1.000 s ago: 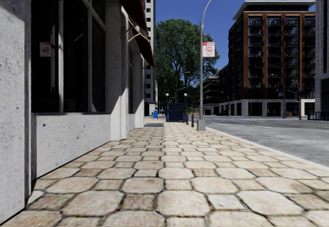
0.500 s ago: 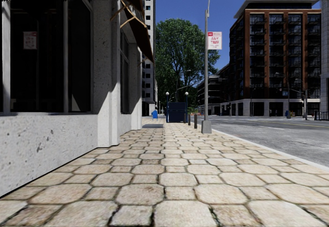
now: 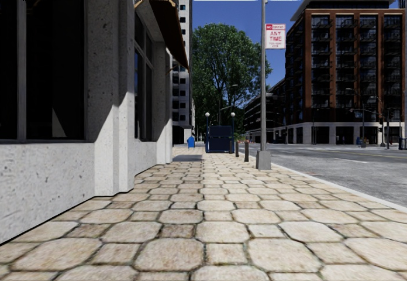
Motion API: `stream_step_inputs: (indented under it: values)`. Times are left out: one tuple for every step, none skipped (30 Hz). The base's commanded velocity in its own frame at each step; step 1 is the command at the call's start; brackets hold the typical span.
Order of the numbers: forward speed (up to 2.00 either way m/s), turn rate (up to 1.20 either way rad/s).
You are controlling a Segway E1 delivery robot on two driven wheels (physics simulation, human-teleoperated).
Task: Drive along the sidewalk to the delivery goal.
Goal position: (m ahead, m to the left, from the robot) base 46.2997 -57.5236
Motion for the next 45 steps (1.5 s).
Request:
stream_step_inputs:
  values:
    - [1.98,0.0]
    - [1.98,0.0]
    - [1.98,0.0]
    - [1.98,0.0]
    - [1.98,0.0]
    - [1.98,0.0]
    - [1.98,0.0]
    - [1.98,0.0]
    - [1.98,0.0]
    - [1.98,0.0]
    - [1.98,0.0]
    - [1.98,0.0]
    - [1.98,0.0]
    - [1.98,0.0]
    - [1.98,0.0]
    - [1.98,0.0]
    - [1.98,0.0]
    - [1.98,0.0]
    - [1.98,0.0]
    - [1.98,0.0]
    - [1.98,0.0]
    - [1.98,0.0]
    - [1.98,0.0]
    - [1.98,0.0]
    - [1.98,0.0]
    - [1.98,0.0]
    - [1.98,0.0]
    - [1.98,0.0]
    - [1.98,0.0]
    - [1.98,0.0]
    - [1.98,0.0]
    - [1.98,0.0]
    - [1.98,0.0]
    - [1.98,0.0]
    - [1.98,0.0]
    - [1.98,0.0]
    - [1.98,0.0]
    - [1.98,0.0]
    - [1.98,0.0]
    - [1.98,0.0]
    - [1.98,0.0]
    - [1.98,0.0]
    - [1.98,0.0]
    - [1.98,0.0]
    - [1.98,0.0]
